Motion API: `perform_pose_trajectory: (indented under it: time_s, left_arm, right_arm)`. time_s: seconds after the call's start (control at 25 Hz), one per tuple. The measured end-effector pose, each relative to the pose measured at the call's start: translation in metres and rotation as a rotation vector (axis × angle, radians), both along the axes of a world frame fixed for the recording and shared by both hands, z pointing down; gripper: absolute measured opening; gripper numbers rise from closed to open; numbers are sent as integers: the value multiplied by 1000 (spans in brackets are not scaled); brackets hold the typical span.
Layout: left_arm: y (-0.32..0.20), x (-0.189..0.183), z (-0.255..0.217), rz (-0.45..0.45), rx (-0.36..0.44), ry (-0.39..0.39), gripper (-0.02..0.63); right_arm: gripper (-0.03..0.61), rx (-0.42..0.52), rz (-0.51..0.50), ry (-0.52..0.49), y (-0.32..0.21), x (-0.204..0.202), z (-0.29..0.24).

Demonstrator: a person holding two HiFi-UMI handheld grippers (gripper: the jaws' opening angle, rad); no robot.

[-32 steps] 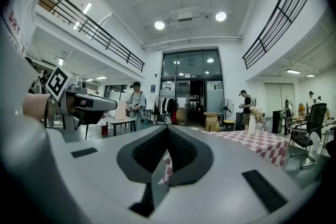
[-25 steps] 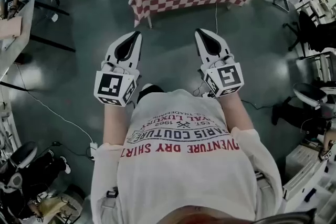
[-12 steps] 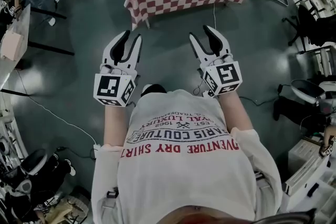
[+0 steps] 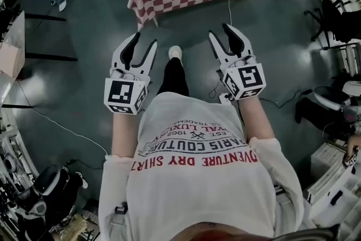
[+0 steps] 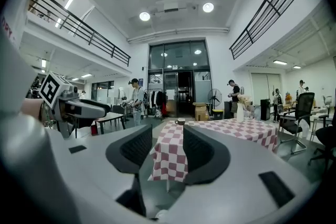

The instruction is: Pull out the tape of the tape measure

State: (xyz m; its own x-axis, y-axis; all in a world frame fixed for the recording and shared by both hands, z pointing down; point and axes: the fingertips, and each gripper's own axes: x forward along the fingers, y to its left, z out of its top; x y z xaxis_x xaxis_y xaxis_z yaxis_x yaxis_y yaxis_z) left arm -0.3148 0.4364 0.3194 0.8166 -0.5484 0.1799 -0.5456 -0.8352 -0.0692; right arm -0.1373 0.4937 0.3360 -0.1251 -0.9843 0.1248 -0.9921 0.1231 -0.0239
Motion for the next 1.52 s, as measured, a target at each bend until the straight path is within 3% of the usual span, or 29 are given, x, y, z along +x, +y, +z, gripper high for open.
perform_pose_trajectory:
  time_s: [0.48, 0.92, 1.24, 1.52]
  left_arm:
    - [-170, 80, 13, 30, -57, 40, 221]
    - [-352, 146, 28, 38, -86, -12, 242]
    - [-413, 184, 60, 15, -140, -90, 247]
    - [-462, 225, 91, -51, -175, -124, 250]
  right_arm:
    - [198, -101, 6, 39, -161, 68, 7]
    - [198, -146, -43, 15, -348, 122, 14]
    - [198, -180, -107, -9, -423, 152, 33]
    - [198, -208, -255, -5, -502, 180, 57]
